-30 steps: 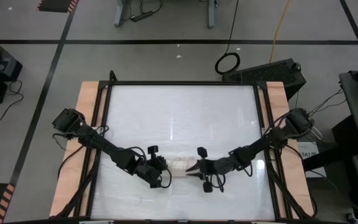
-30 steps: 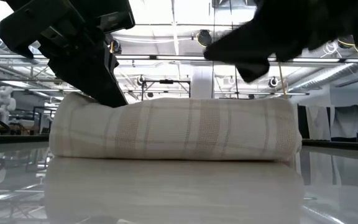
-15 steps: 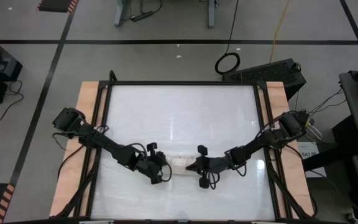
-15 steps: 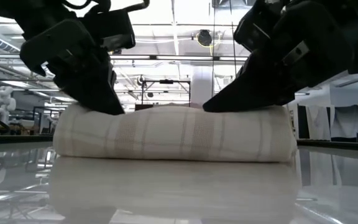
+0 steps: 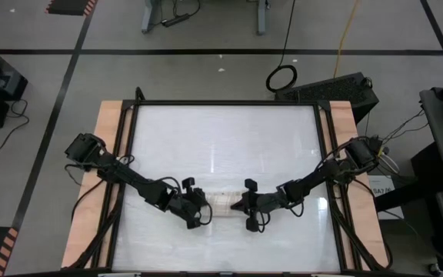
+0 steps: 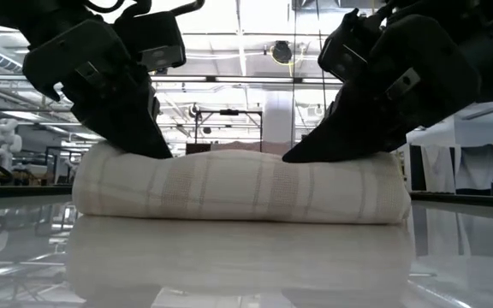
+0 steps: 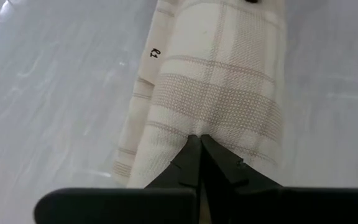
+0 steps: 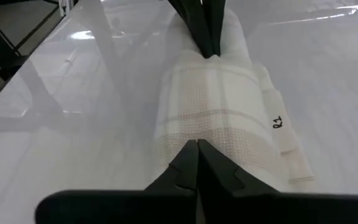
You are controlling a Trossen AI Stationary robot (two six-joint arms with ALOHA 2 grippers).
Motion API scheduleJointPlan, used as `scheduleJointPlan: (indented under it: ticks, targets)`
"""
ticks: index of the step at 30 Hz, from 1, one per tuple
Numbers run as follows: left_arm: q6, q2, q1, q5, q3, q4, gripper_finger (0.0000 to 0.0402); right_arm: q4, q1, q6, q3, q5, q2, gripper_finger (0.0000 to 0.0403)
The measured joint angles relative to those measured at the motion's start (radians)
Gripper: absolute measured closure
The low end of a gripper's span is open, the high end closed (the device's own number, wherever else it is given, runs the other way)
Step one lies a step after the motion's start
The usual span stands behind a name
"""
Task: Roll towel
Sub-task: Roll the white towel, then return to Home Position
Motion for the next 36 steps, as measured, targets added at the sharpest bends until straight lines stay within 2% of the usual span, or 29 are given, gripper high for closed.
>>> scheduleJointPlan:
  ticks: [7,15,27,36]
  targets:
    - [0.044,-0.017,-0.012,0.010,-0.001,0.001,0.0388,-0.027,0.000,-0.019,0.000,-0.009,0.000,0.0403]
    - [0.058,-0.099,-0.027,0.015,-0.003,-0.038,0.0388,-0.002,0.000,-0.045,-0.003,-0.033,-0.005,0.0403]
    - [0.089,-0.197,-0.026,-0.017,-0.003,-0.093,0.0388,-0.014,-0.013,-0.102,-0.006,-0.034,-0.093,0.0402]
    - [0.081,-0.207,-0.049,-0.015,-0.003,-0.124,0.0388,-0.021,-0.013,-0.123,-0.005,-0.037,-0.145,0.0402]
